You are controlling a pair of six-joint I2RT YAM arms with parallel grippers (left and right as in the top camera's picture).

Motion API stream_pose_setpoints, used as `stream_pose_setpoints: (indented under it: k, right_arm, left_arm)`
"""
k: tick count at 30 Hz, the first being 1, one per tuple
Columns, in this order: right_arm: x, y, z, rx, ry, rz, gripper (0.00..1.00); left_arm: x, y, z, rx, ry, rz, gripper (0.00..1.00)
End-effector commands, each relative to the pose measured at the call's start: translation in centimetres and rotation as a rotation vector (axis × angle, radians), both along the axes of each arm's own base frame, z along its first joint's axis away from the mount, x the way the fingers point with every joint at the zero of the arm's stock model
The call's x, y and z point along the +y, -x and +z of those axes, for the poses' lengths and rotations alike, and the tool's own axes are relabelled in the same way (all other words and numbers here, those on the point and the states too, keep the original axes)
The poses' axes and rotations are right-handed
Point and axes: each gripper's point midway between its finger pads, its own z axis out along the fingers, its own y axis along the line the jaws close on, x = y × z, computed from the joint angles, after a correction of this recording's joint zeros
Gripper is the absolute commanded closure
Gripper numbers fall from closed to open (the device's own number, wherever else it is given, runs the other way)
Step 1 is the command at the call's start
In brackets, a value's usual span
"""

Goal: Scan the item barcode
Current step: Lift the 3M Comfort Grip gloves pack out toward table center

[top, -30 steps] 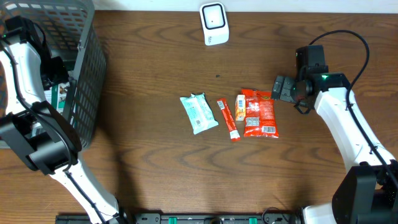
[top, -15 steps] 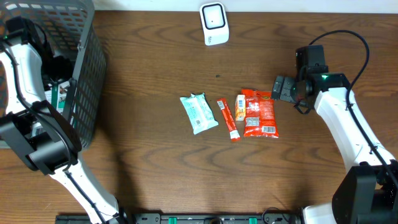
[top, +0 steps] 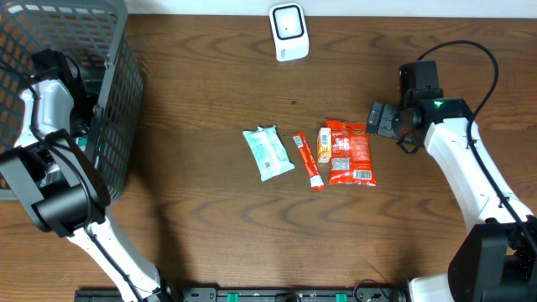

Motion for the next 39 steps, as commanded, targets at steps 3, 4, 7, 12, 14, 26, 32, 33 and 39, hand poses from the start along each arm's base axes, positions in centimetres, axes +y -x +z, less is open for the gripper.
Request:
stream_pose_setpoints:
  k: [3, 4, 7, 12, 14, 26, 32, 33, 39]
  right_arm:
    - [-0.2, -0.3, 0.4, -0.012, 0.007, -0.006, 0.01]
    - [-0.2, -0.3, 0.4, -0.012, 0.007, -0.007, 0.01]
    - [-0.2, -0.3, 0.4, -0.012, 0.007, -0.006, 0.01]
    - [-0.2, -0.2, 0.4, -0.012, 0.007, -0.007, 0.01]
    - [-0.2, -0.3, 0.4, -0.012, 0.007, -0.007, 0.01]
    - [-0.2, -0.2, 0.4, -0.012, 0.007, -0.006, 0.01]
    - [-0.2, -0.2, 0.4, -0.012, 0.007, -0.007, 0.01]
    - [-0.2, -0.3, 0.4, -0.012, 0.007, -0.006, 0.01]
    - [-0.2, -0.3, 0.4, -0.012, 0.007, -0.007, 0.01]
  left_arm:
    - [1.1, 2.7, -2.8, 0.111, -0.035, 0.025, 0.63]
    - [1.2, 2.7, -2.8, 0.112, -0.034, 0.027, 0.7]
    - [1.5, 2.9, -2.8, 0.111, -0.034, 0.035, 0.93]
    - [2.0, 2.0, -0.7, 0.068, -0.05, 0.063, 0.93]
    - [2.4, 1.3, 1.6, 0.023, -0.069, 0.073, 0.93]
    - [3.3, 2.7, 28.0, -0.566, -0.404, 0.173, 0.93]
    - [-0.2, 7.5, 41.0, -0.915, -0.529, 0.17, 0.93]
    - [-1.2, 8.4, 42.9, -0.971, -0.544, 0.163, 0.93]
    - [-8.3, 13.3, 48.9, -1.212, -0.459, 0.081, 0.93]
